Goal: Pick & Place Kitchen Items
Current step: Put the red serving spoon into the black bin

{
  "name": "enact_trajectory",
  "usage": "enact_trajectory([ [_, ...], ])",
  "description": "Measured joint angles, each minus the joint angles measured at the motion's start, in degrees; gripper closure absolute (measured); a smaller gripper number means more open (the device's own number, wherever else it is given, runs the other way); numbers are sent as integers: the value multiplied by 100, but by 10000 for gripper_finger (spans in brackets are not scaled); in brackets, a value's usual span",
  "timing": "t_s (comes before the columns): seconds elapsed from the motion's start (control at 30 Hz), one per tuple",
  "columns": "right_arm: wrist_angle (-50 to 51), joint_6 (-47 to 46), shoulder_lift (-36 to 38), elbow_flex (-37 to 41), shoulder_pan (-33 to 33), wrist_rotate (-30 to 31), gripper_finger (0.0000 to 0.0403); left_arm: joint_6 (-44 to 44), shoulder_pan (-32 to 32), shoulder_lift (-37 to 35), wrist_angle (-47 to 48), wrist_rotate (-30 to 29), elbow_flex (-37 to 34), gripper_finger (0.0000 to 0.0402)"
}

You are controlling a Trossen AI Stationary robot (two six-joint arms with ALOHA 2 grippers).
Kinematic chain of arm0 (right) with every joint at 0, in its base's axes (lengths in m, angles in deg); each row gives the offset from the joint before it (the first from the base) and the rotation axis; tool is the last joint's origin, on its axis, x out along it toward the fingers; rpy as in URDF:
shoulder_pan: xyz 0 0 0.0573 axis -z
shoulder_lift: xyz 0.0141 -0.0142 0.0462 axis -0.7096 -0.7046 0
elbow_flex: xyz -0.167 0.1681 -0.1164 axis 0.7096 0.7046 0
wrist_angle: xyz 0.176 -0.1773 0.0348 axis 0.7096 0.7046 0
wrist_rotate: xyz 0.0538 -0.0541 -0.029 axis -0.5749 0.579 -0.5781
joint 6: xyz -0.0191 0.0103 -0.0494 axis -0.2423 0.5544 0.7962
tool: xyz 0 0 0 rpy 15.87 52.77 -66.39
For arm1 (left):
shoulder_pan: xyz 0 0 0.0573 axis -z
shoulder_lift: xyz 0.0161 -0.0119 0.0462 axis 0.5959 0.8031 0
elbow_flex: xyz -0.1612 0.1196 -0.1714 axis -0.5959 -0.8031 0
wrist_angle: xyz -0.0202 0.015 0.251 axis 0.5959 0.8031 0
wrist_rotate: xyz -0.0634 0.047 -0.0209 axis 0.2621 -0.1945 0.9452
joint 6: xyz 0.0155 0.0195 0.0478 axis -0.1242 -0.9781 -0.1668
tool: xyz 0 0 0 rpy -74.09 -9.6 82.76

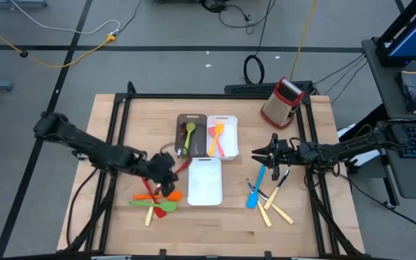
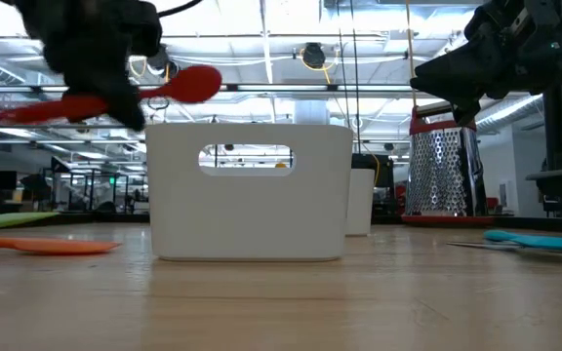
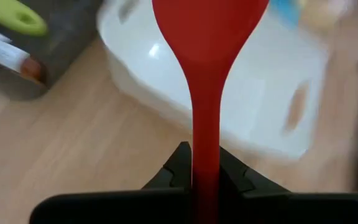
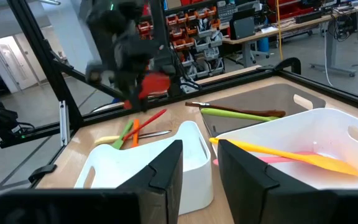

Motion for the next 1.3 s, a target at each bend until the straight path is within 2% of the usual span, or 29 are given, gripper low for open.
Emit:
enact_trajectory([
  [0.2,-2,0,2,0,0,0,310,1854,-584,-584,-220,307,6,380],
  [0.47,-3,0,0,0,0,-2,310,2989,-1561,-599,-923,1506,6,380],
  [0.73,2,0,0,0,0,-14,310,4009,-2488,-500,-1073,1457,4,380],
  [0.83,1,-161,1,0,0,-21,310,4347,-2733,-233,-1105,1542,112,380],
  [1.0,98,-602,0,0,0,-17,310,4280,-3060,459,-671,2002,758,380],
  [1.13,145,-603,0,-2,0,-15,310,3711,-3350,1101,831,2231,1643,380],
  [1.3,209,-596,0,-1,0,-15,310,2999,-3598,1886,1936,2524,2635,380],
])
